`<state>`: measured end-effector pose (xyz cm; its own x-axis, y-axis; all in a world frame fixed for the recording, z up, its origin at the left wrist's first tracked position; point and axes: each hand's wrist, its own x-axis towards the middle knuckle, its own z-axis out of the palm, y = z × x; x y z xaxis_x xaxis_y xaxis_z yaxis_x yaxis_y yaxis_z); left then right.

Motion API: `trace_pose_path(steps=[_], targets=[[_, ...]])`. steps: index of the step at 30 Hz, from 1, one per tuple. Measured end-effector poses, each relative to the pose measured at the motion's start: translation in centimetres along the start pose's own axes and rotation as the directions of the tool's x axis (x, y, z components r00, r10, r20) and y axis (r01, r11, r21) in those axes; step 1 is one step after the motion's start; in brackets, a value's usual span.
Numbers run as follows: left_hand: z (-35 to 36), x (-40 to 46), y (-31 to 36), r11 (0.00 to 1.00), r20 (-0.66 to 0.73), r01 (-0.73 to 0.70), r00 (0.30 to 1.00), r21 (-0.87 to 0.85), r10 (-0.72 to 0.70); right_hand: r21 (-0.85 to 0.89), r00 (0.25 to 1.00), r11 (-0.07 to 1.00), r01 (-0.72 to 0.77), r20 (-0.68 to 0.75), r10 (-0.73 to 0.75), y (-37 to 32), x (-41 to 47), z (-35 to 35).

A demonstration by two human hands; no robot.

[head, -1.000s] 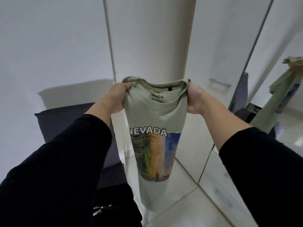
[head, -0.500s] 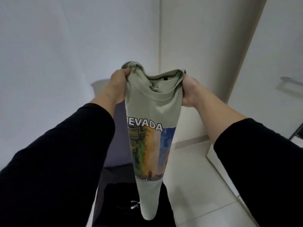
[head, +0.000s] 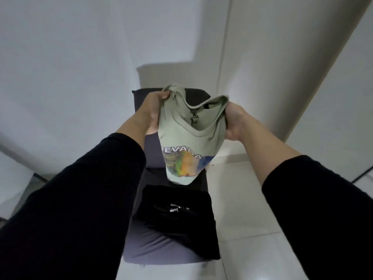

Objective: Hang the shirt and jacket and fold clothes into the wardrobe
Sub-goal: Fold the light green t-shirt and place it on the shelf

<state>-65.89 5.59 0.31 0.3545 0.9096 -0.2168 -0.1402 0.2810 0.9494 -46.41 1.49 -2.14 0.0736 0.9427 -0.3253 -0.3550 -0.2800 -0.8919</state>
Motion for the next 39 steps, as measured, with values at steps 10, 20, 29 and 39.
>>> trace_pose_path(steps=[10, 20, 29, 39], targets=[[-1.4, -11.3, -18.1, 0.928, -0.065, 0.373, 0.927, 0.024, -0.37, 0.016, 0.926, 0.934, -0.358, -0.125, 0.357, 17.9, -9.5, -5.5], [-3.2, -13.6, -26.0, 0.834, -0.124, 0.551, 0.83, 0.026, -0.544, -0.076, 0.743, 0.749, -0.658, -0.229, 0.629, 26.9, -9.5, -11.1], [-6.3, 0.2, -31.6, 0.891, -0.206, 0.45, 0.867, -0.069, -0.454, 0.02, 0.765, 0.845, -0.535, -0.412, 0.494, 29.6, 4.1, -12.2], [-10.5, 16.1, -40.5, 0.934, -0.501, 0.357, 0.811, 0.018, -0.301, -0.174, 0.731, 0.848, -0.501, -0.61, 0.307, 35.1, 21.1, -15.3]])
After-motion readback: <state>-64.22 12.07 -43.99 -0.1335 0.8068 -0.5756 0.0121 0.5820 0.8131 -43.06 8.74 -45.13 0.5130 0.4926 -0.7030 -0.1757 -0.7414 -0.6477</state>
